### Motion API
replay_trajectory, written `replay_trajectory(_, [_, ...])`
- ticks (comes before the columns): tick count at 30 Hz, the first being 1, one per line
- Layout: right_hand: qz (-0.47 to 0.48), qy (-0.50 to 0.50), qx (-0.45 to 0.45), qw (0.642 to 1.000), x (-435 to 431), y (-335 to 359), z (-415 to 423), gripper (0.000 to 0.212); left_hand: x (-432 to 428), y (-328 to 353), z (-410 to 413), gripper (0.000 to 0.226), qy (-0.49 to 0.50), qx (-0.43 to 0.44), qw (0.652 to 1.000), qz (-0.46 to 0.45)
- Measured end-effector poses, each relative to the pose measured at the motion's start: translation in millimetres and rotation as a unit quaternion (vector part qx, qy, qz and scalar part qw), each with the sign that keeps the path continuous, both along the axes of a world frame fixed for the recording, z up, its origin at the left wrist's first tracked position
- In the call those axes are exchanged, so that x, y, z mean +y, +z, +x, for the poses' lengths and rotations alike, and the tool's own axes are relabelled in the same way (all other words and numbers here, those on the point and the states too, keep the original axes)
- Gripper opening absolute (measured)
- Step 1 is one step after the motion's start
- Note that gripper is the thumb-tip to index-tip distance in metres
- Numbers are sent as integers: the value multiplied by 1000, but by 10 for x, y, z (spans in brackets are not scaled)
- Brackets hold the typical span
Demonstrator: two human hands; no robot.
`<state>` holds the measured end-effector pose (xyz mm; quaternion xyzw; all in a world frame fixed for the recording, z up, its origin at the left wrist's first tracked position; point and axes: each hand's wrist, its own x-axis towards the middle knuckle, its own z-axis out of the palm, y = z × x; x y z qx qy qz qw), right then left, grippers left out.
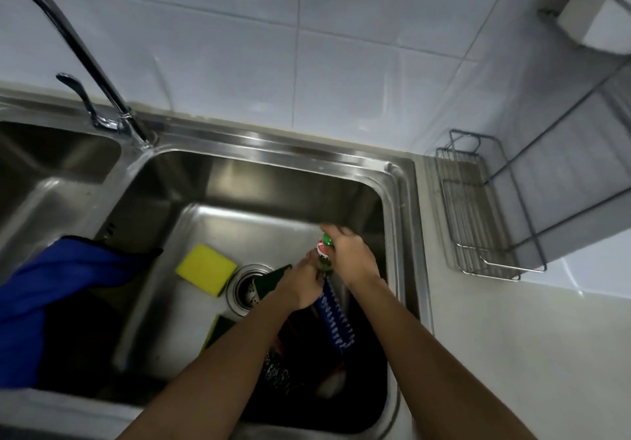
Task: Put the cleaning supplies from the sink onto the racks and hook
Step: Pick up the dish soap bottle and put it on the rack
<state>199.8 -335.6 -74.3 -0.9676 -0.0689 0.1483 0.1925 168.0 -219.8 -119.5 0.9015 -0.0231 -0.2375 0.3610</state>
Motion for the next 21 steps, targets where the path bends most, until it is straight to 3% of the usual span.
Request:
replay_trajectory(9, [-4, -17, -38, 999, -157, 544, -10, 48, -67, 428, -70, 68, -1, -12, 999, -48])
replay_trajectory(13, [4, 6, -123, 992, -194, 1256, 72, 41, -106, 990, 93, 53, 50, -100, 989, -97])
replay_trajectory(18, [10, -25, -245, 969, -324, 2400, 148, 37, -184, 2044, 354, 35, 23, -200, 952, -229])
replay_trajectory(21, [4, -43, -330, 943, -488, 3116, 76, 35, -320, 2653, 441, 36, 10, -268, 929, -255])
